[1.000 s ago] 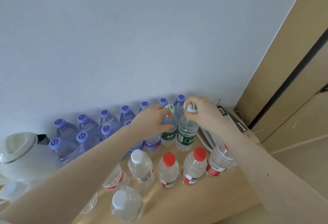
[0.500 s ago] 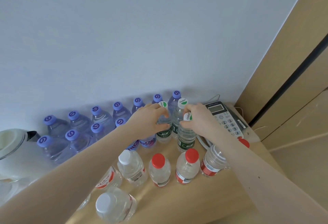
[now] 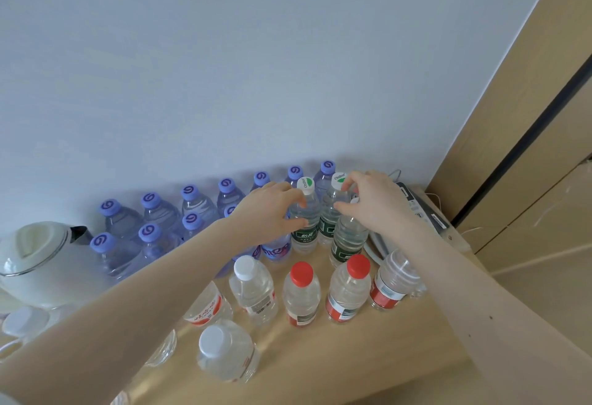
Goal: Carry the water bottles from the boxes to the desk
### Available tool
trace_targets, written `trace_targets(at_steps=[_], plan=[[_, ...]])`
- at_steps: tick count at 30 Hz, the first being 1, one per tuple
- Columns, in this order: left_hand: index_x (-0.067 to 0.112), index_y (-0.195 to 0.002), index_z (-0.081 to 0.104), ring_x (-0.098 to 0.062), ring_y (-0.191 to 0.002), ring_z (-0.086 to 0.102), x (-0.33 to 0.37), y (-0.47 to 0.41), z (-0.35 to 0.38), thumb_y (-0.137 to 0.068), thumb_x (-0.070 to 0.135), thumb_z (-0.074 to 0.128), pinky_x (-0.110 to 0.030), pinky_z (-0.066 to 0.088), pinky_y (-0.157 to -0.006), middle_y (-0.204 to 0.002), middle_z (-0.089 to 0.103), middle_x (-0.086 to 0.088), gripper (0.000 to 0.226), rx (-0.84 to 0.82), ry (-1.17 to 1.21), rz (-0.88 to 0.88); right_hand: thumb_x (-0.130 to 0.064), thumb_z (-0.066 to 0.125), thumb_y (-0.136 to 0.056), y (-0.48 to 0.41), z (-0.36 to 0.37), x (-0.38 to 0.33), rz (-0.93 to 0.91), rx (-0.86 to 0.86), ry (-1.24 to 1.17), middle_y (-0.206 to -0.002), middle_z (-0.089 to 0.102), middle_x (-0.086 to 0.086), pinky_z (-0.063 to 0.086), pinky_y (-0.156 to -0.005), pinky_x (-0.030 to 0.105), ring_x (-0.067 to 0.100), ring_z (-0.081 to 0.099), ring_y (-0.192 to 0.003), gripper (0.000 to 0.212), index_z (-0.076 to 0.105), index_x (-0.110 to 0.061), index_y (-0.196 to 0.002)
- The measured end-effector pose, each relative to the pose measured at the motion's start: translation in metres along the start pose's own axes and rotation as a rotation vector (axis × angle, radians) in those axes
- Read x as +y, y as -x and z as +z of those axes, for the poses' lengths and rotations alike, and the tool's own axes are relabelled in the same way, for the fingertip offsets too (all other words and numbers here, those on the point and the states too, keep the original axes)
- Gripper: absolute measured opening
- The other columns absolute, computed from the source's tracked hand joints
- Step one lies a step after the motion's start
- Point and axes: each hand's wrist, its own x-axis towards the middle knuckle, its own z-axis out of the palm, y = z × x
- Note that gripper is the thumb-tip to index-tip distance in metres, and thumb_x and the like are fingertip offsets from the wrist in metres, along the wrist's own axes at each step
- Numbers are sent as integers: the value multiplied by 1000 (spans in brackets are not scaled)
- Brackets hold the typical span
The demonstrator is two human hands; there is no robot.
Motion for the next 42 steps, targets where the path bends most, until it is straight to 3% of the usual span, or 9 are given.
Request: trace_targets(at_steps=[3, 6, 10, 15, 19, 24, 34, 38, 42], plan=[[23, -121, 59, -17, -104, 48, -2, 7, -6, -92, 41, 59, -30, 38, -84, -115, 55, 0, 34, 21, 9, 23, -37, 66, -86, 9, -7, -14, -1, -3, -52, -108, 62, 5, 42, -77, 31, 25, 57, -100, 28, 61, -20, -108], [21, -121, 59, -19, -108, 48, -5, 21, -15, -90, 38, 60, -35, 42, -90, -117, 56, -1, 35, 35, 27, 36, -35, 64, -88, 22, -8, -30, -19, 0, -67, -105, 62, 4, 45, -79, 33, 24, 58, -96, 24, 61, -19, -105], [19, -117, 60, -18, -105, 47, -18, 45, -26, -91, 37, 61, -28, 34, -80, -113, 56, -1, 32, 77, 39, 46, -37, 62, -89, 38, -1, -52, -21, 6, -73, -98, 63, 0, 49, -77, 35, 20, 60, -89, 19, 59, -22, -99], [18, -119, 60, -20, -106, 48, -39, 84, -33, -90, 36, 62, -35, 41, -88, -112, 54, -2, 34, 101, 52, 34, -33, 61, -91, 59, 10, -87, -21, 6, -105, -95, 62, -1, 44, -72, 31, 20, 58, -89, 17, 60, -20, -100], [18, -117, 60, -20, -101, 49, -55, 116, -36, -91, 37, 61, -32, 39, -81, -112, 56, -3, 32, 93, 41, 26, -33, 62, -90, 78, 20, -118, -50, -12, -166, -91, 63, -2, 42, -69, 31, 16, 55, -82, 15, 60, -21, -99], [20, -123, 57, -21, -111, 48, -76, 155, -30, -92, 39, 59, -32, 38, -87, -118, 54, -2, 37, 58, -4, 10, -33, 61, -91, 102, 43, -152, -59, -54, -198, -98, 58, 0, 45, -76, 33, 16, 54, -85, 14, 59, -23, -100], [21, -128, 52, -23, -119, 43, -90, 181, -11, -92, 39, 59, -36, 38, -96, -128, 48, -1, 41, 63, -35, -3, -31, 57, -94, 108, 72, -172, 37, -131, -45, -135, 39, 6, 49, -84, 38, 27, 57, -106, 51, 42, -25, -142], [22, -129, 51, -22, -121, 43, -90, 175, -12, -92, 38, 59, -35, 40, -95, -129, 49, 0, 41, 31, -53, -10, -30, 58, -94, 96, 79, -171, 51, -182, 15, -131, 41, 10, 47, -86, 37, 28, 56, -107, 48, 45, -20, -139], [24, -127, 52, -19, -119, 44, -87, 165, -8, -92, 34, 59, -30, 39, -80, -126, 49, 2, 37, -45, -50, -43, -25, 57, -93, 85, 84, -169, 14, -249, 76, -122, 39, 11, 45, -80, 35, 30, 56, -93, 38, 50, -15, -129]])
